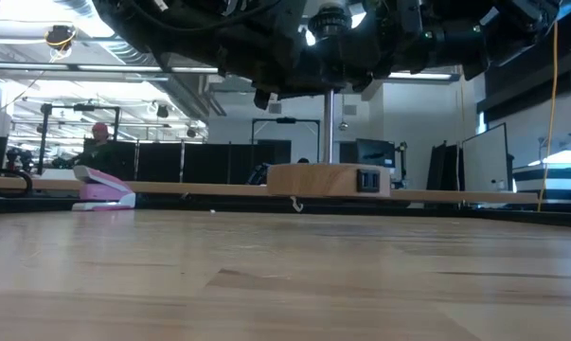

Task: Screw lightbulb
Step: Insert the white lightbulb into the brown lamp

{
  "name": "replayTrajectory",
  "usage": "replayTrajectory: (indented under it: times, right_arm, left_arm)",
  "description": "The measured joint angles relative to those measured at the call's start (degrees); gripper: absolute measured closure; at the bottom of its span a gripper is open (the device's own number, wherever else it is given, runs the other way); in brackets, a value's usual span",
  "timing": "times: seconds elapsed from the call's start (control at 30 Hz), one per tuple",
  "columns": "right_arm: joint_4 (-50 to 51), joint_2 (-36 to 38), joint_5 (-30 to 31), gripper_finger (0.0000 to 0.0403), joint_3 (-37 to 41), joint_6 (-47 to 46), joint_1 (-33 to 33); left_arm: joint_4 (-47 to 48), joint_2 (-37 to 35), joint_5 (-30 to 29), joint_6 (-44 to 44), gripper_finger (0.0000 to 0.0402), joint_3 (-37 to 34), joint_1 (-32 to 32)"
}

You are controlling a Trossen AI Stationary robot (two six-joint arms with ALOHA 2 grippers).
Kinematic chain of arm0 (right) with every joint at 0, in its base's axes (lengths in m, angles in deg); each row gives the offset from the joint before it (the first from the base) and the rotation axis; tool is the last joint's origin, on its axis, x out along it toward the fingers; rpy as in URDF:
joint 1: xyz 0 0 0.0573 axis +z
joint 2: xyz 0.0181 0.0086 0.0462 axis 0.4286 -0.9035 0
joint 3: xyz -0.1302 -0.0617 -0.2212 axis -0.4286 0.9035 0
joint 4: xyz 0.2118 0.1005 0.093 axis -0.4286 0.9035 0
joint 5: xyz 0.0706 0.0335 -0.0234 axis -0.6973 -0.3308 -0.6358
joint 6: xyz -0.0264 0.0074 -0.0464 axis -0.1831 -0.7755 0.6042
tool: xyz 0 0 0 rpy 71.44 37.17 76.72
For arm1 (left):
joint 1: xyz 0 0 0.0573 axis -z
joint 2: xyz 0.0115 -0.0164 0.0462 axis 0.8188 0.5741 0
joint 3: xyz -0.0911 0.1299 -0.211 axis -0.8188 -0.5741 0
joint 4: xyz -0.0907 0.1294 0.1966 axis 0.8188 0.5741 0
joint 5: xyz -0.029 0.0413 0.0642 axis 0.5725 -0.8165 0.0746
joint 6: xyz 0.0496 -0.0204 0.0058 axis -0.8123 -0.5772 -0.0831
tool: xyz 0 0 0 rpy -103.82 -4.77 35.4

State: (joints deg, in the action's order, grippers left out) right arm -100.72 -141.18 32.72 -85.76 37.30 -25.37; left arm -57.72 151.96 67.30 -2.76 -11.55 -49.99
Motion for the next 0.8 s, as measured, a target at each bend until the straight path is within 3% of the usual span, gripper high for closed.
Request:
replayTrajectory:
  times: [0.07,0.27,0.57,0.8]
  right_arm:
    - [-0.1,0.0,-0.1,0.0255,0.0,-0.2,0.0]
    - [0.0,0.0,-0.4,0.0252,0.0,-0.2,0.0]
    - [0.4,0.1,-0.3,0.0100,-0.1,-3.1,-0.1]
    - [0.8,1.7,0.3,0.0063,-0.1,-2.5,0.0]
  left_arm:
    - [-0.3,0.0,-0.1,-1.5,0.0375,0.0,0.3]
    - [-1.0,0.0,-0.3,-2.5,0.0376,0.0,0.7]
    - [-1.0,0.0,-0.2,-2.9,0.0376,0.0,0.7]
    - [-1.2,0.0,-2.4,-3.5,0.0374,0.0,1.0]
